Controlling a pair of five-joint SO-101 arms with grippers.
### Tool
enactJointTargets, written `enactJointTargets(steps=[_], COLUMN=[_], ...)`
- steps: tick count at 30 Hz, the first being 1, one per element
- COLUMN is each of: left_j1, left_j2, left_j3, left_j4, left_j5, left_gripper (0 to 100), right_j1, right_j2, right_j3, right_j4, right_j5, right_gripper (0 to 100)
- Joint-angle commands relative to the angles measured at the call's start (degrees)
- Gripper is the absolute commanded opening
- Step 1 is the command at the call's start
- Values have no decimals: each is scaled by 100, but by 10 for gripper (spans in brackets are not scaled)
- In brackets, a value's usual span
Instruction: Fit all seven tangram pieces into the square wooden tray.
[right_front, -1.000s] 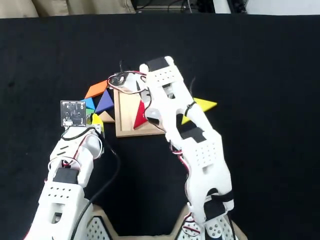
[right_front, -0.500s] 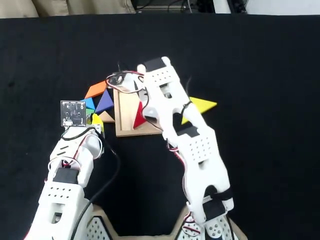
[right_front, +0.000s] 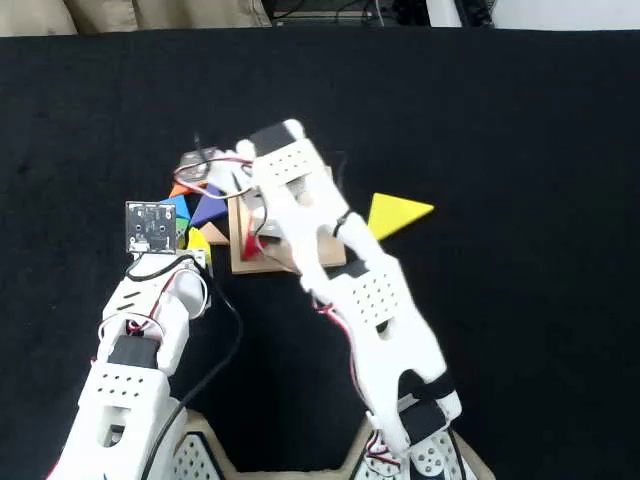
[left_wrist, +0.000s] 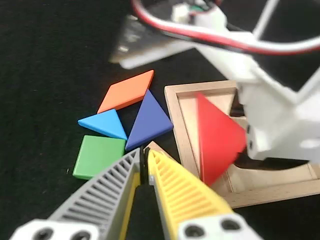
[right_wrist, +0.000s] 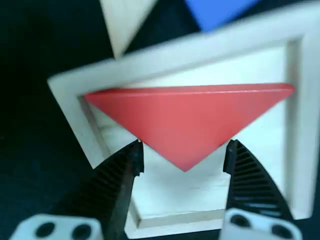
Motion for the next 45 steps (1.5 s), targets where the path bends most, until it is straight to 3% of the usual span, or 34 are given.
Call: enactJointTargets(steps=[1,8,11,16,19,28,37,45], left_j1=[48,31,31,40,57,66,57,75], left_j2=[-97,-97,-97,-97,-97,-97,-97,-97], left_j3=[-40,-40,-40,-57,-57,-57,-40,-48], left_j4=[-141,-141,-141,-141,-141,-141,-141,-141], left_j5=[9,9,9,9,9,9,9,9], left_gripper=[43,43,43,43,43,43,43,42], right_j1=[-167,-97,290,835,976,747,580,-88], right_j2=[-40,-66,-75,-40,-57,-31,-40,-40], right_j3=[-611,-1437,-1754,-1763,-1341,400,514,514], right_j4=[105,615,659,659,659,501,-501,-774], right_j5=[44,53,-158,-738,-1055,-703,-721,-712], right_gripper=[265,265,248,6,16,10,11,11])
